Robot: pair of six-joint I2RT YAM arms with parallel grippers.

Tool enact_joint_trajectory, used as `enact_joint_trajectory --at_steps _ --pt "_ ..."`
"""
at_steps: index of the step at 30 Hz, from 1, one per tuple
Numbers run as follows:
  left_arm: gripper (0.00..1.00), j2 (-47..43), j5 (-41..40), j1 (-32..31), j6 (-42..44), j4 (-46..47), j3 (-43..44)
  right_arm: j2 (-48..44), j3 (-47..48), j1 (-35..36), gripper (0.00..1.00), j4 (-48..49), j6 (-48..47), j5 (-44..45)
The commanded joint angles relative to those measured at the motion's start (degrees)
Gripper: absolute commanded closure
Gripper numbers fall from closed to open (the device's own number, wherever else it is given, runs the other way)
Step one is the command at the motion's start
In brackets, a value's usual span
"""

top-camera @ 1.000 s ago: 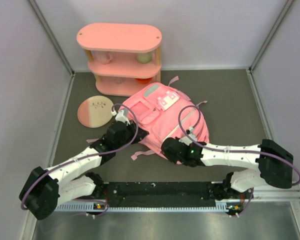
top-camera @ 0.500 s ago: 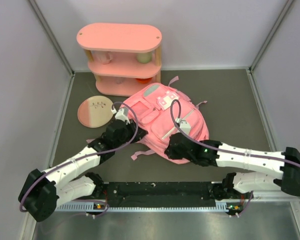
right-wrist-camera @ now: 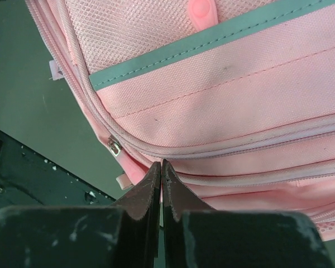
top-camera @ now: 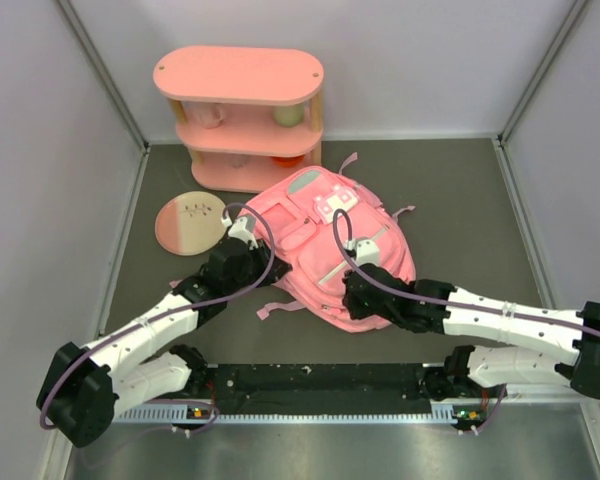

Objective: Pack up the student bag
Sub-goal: Zip the student bag at the center of the board.

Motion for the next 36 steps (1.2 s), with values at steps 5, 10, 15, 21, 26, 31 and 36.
enact_joint_trajectory --at_steps 5,10,15,21,26,31,36 --pt "1.0 -2.0 2.8 0.0 2.6 0.0 -0.2 -4.7 -3.7 -0.5 0.55 8.5 3.7 -5.3" --pt "1.0 -2.1 3.1 0.0 2.1 1.7 -0.6 -6.1 -6.2 -0.8 0.46 11.9 5.1 -6.0" --pt "1.0 -1.7 3.4 0.0 1.7 2.2 -0.8 -3.7 -6.3 -0.9 0.51 13.1 7.2 -9.6" --pt "1.0 -1.9 3.4 0.0 1.4 2.3 -0.8 -0.9 -6.8 -0.8 0.57 15.6 9.9 -10.4" --pt "1.0 -2.3 3.2 0.0 1.5 2.0 -0.8 -1.5 -7.0 -0.9 0.58 14.4 10.7 -7.7" --pt "1.0 -2.1 3.2 0.0 1.4 2.1 -0.9 -1.3 -7.1 -0.9 0.66 14.1 10.3 -8.1" --pt "1.0 -2.1 3.2 0.0 1.1 2.2 -1.0 0.6 -6.3 -0.8 0.74 13.6 8.4 -9.3"
